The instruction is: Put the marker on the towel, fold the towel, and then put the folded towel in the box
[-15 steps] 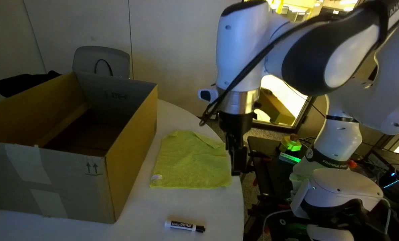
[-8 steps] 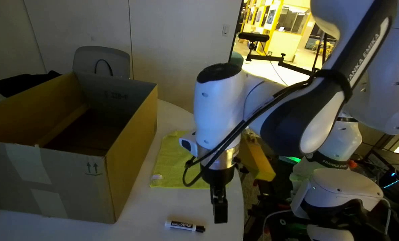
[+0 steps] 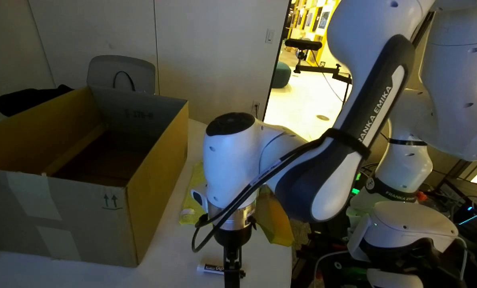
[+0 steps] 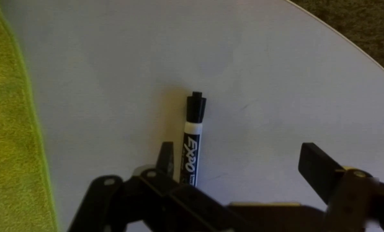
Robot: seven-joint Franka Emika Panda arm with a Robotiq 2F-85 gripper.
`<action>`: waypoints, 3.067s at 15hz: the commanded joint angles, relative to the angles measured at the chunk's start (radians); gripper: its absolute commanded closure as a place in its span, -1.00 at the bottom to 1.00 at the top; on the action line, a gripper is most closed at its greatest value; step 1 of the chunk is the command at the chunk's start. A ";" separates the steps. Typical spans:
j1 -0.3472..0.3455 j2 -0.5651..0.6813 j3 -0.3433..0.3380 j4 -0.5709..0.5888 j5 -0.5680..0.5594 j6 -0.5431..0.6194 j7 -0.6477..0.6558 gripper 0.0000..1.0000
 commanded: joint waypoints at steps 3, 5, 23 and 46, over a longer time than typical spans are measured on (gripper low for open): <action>0.070 0.076 -0.056 0.023 -0.048 0.079 0.016 -1.00; 0.099 0.101 -0.076 0.026 -0.076 0.088 0.022 -1.00; 0.099 0.236 -0.141 0.121 -0.083 0.120 0.001 -0.49; -0.027 -0.012 -0.246 -0.022 -0.126 -0.045 -0.014 0.91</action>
